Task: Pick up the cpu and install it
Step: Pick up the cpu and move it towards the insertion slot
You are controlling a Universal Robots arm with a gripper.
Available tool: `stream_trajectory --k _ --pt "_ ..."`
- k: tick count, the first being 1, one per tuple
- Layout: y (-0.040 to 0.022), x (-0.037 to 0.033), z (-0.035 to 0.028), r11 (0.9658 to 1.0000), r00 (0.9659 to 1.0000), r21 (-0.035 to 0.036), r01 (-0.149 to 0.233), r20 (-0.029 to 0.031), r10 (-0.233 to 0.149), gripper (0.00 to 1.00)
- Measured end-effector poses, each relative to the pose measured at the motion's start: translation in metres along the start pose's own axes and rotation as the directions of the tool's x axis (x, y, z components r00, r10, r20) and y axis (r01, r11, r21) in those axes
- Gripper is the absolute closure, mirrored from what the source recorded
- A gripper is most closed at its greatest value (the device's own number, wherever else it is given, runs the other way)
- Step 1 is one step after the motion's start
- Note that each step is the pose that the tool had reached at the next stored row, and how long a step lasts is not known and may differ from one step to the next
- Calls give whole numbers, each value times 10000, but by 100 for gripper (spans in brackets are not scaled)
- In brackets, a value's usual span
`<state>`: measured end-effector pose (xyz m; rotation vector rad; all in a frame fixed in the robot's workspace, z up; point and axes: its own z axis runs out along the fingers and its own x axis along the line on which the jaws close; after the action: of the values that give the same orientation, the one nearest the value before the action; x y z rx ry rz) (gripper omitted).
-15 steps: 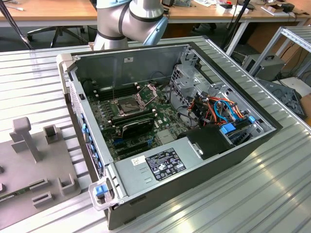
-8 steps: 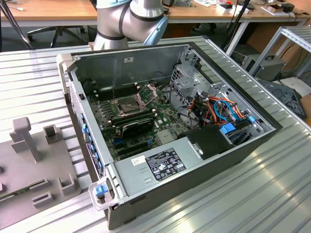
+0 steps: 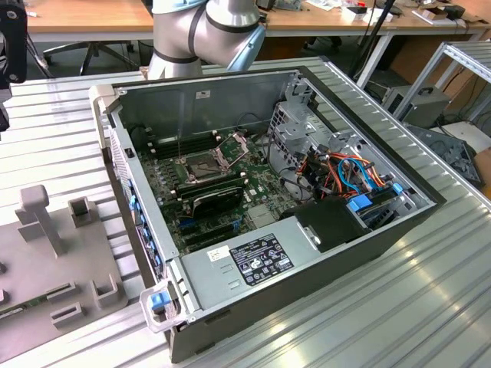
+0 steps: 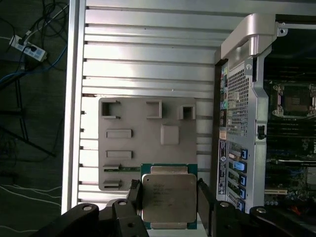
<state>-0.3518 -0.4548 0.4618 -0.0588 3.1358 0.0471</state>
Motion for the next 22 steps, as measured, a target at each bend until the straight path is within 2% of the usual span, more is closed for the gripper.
stream_trajectory --k 2,7,22 --pt "-2 -55 3 10000 10000 0 0 -6 0 45" --pt "-6 -143 6 10000 10000 0 0 -15 0 45" --pt "-14 -348 14 10000 10000 -1 -1 -39 1 45"
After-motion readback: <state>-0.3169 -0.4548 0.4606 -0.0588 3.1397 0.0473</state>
